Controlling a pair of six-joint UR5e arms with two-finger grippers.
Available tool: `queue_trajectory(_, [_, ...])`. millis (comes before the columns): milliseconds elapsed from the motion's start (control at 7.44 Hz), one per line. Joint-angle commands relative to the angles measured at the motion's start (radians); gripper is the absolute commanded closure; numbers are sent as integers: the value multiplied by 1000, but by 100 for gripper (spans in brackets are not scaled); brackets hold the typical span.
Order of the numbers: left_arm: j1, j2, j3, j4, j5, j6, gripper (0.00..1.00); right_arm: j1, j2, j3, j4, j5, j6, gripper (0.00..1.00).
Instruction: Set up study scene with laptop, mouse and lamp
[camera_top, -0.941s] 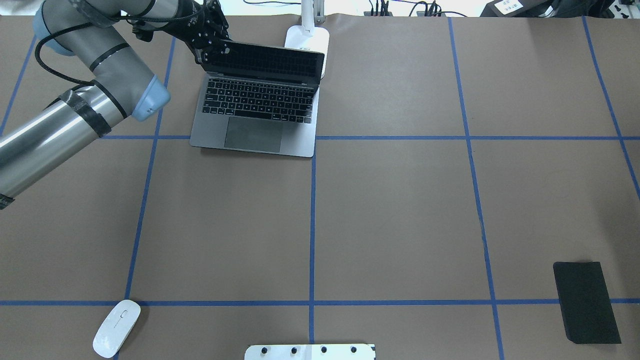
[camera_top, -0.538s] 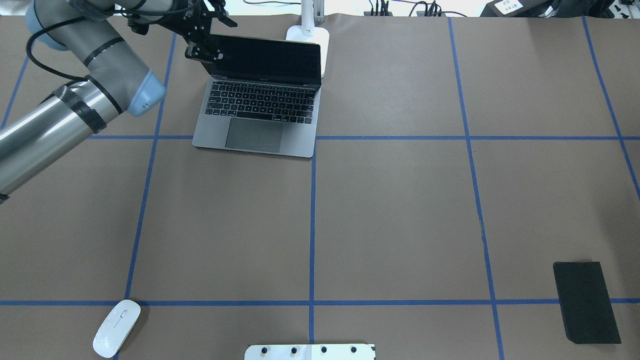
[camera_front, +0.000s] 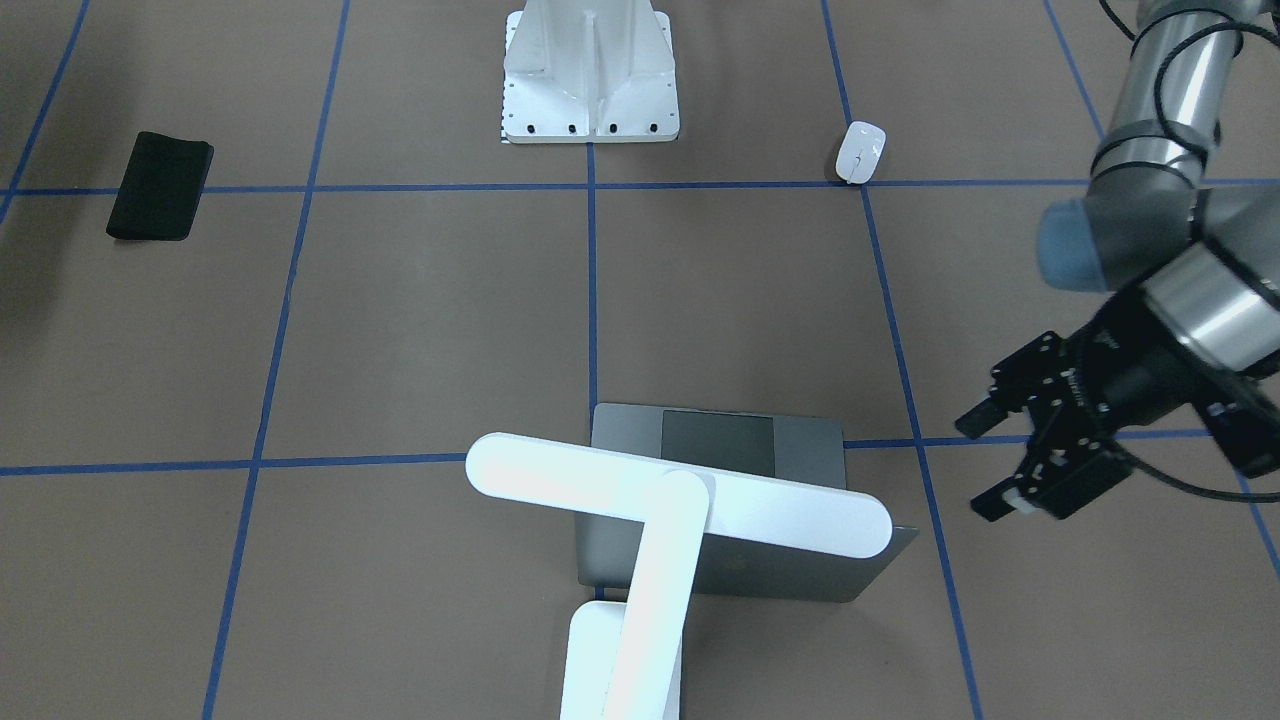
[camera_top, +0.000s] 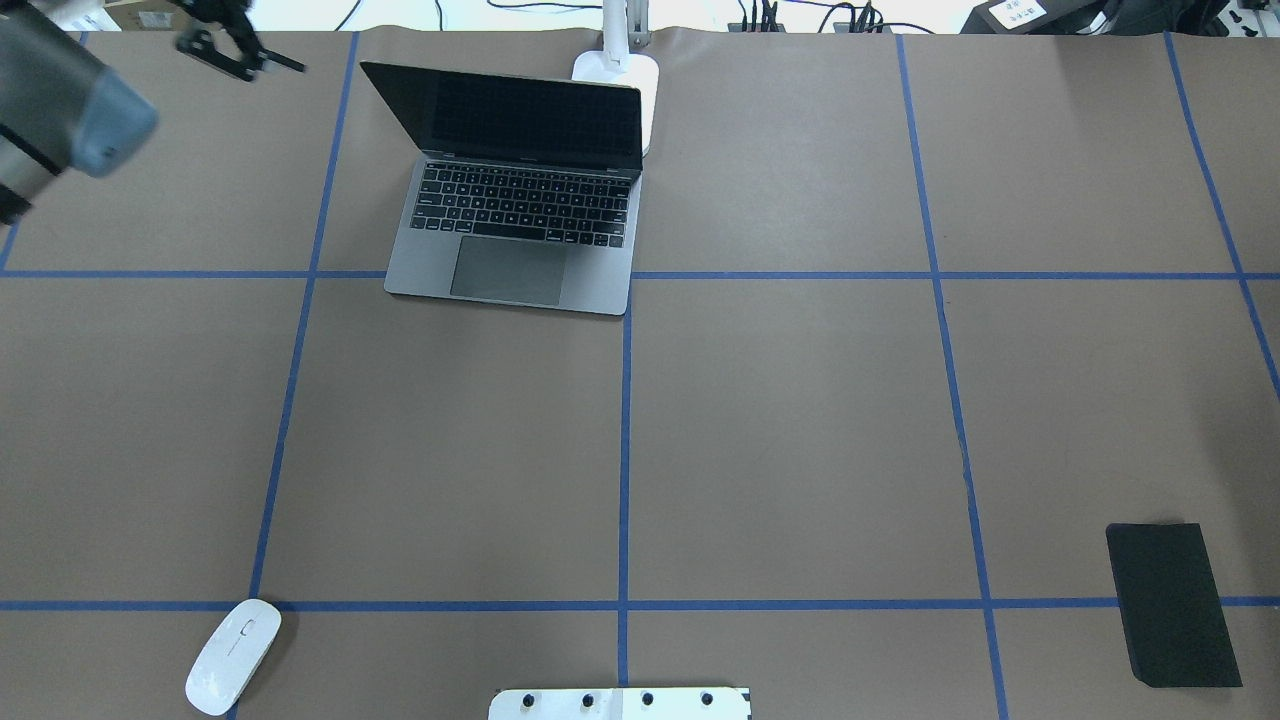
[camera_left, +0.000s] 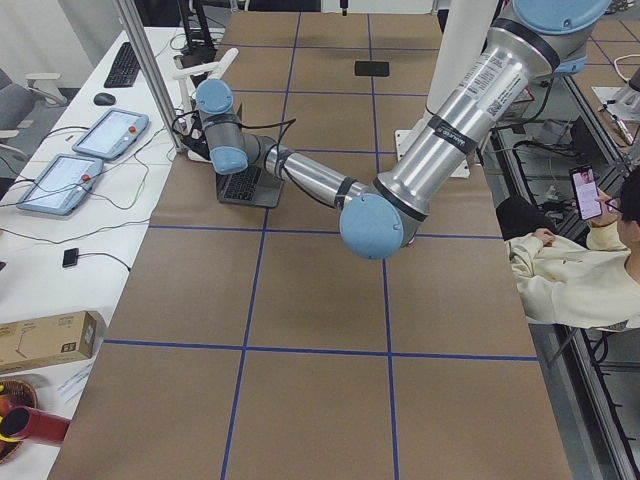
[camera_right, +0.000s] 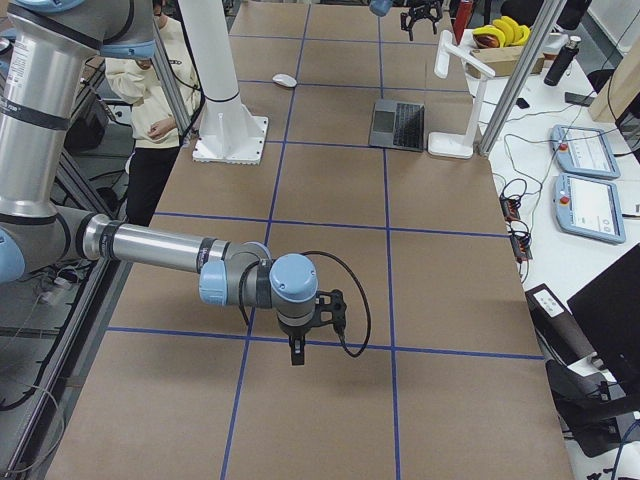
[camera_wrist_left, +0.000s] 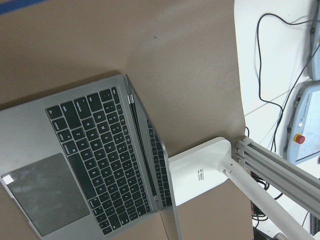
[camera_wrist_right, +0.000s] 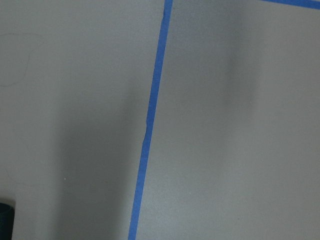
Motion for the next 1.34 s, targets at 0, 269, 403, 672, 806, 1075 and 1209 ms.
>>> queue_trajectory(0, [-78,120,-72,9,-44,265,0,1,-1,-62,40,52,3,0])
queue_trajectory(269, [-123,252,-92,39,-44,595,0,1,11,-119,45,141,4,0])
queue_trajectory(403, [-152,319,-92,42,-42,751,0,1,25,-121,42,141,23,0])
queue_trajectory(672, [-210,451,-88,58,-26,1096,0,1,48,-127,44,144,114,0])
queue_trajectory(806, [-255,487,-88,79,-25,1244,0,-1,50,-127,45,140,111,0])
queue_trajectory(1075, [-357,499,-86,200,-25,1553,0,-33,51,-122,48,149,102,0])
queue_trajectory(1209, [-385,516,-88,237,-27,1682,0,-66,48,-121,45,193,115,0])
